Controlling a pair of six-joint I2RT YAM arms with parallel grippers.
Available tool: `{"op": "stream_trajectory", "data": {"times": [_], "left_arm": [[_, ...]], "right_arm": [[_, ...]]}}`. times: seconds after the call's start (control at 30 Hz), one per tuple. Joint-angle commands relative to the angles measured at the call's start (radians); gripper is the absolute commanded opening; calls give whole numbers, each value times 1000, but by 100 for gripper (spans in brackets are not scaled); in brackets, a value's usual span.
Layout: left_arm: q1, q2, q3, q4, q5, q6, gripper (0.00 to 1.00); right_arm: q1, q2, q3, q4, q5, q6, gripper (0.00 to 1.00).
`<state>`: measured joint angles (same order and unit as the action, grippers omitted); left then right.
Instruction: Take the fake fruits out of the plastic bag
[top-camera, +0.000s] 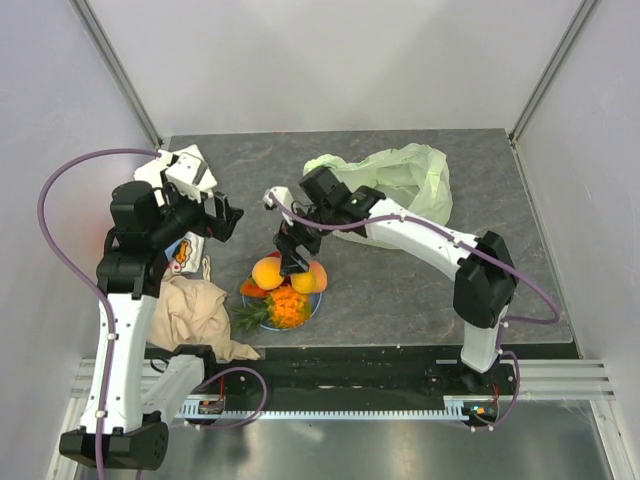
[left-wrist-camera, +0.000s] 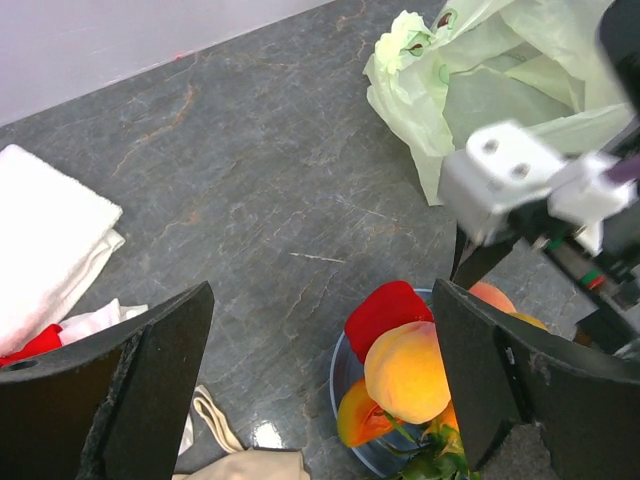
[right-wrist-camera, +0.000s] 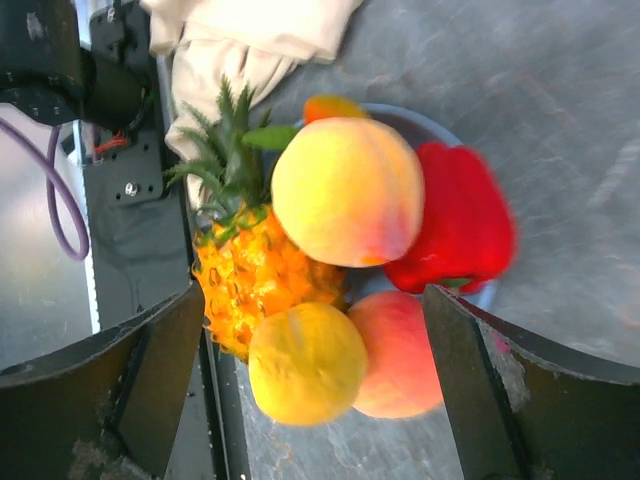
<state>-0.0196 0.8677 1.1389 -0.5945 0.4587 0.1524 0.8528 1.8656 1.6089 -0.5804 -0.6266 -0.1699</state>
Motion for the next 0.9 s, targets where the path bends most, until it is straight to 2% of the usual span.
{"op": "stream_trajectory", "data": {"times": [0.0,0.07,0.17,0.2,0.33,0.37,0.57,0.7,0.77,0.87], "left_arm": [[6,14,-1,50,43,-42,99],[6,17,-19,58,29,-59,99],[6,25,-39,73,-41,-96,99],[6,28,-44,85,-82,-103,99],[7,53,-76,122,-164,-116,99],[7,57,-88,127,-179,-116,99],[15,80,-143,160,-216,-79,99],[18,82,-162,180,-146,-86,99],[53,82,-171,191,-99,-85,99],[67,82,-179,211,-83,-108,99]], "right_arm": [[-70,-68,161,-102,83,-8,98],[-93,-80,198,-102,192,42,98],[-115,-108,203,-84,482,64,98],[-115,-120,186,-43,654,69,98],[-115,-224,54,68,966,50,98],[-116,-246,-10,92,996,40,98],[-123,-384,-142,145,1067,-32,98],[-132,-436,-190,145,1070,-45,98],[-136,-441,-196,142,1068,-45,98],[-147,-448,-190,142,1070,-42,98]]}}
